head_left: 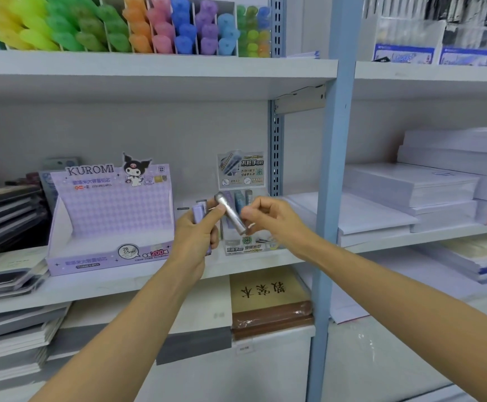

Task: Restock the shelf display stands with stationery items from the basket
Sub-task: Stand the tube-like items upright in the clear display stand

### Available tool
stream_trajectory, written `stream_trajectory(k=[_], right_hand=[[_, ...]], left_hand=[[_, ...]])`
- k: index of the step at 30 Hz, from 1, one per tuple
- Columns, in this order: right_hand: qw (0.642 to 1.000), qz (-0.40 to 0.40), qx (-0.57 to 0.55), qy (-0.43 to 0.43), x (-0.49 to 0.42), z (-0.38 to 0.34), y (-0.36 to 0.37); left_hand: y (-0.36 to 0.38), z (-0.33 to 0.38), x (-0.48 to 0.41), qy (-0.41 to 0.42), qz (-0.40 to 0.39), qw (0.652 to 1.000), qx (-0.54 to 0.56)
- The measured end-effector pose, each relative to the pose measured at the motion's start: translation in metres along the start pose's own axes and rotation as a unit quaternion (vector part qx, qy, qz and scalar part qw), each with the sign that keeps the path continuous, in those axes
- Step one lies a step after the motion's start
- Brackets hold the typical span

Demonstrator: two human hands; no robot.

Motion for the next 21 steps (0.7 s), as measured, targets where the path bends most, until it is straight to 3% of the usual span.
stream_trajectory(k=[3, 10, 12, 16, 21], right_hand=[[0.998, 0.036, 0.036, -0.038, -0.007, -0.006, -0.004], [0.991, -0.005, 0.128, -0.037, -0.021, -0.009, -0.009], [0.993, 0.027, 0.106, -0.05, -0.025, -0.011, -0.015], [0.98, 0.166, 0.069, -0.082, -0.042, -0.016, -0.036], [0.956, 0.228, 0.161, -0.089, -0.066, -0.001, -0.05]], left_hand=[[0.005, 0.002, 0.002, 0.001, -0.019, 0.998, -0.054], [0.014, 0.005, 0.0, -0.002, -0.064, 0.992, -0.109], [0.014, 0.007, -0.002, -0.011, -0.089, 0.994, -0.062], [0.012, 0.007, -0.006, -0.041, -0.12, 0.992, 0.007], [0.002, -0.001, -0.012, -0.034, -0.135, 0.99, 0.02]])
Point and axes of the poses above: each hand's wrist, its own x-axis away from the middle knuckle, its own y-axis out of the palm, z = x × y, the point moved 2 cm from there along -x, towards the middle knuckle, and after that the axes turned 11 degrees about -x, right-handed, at the moved point
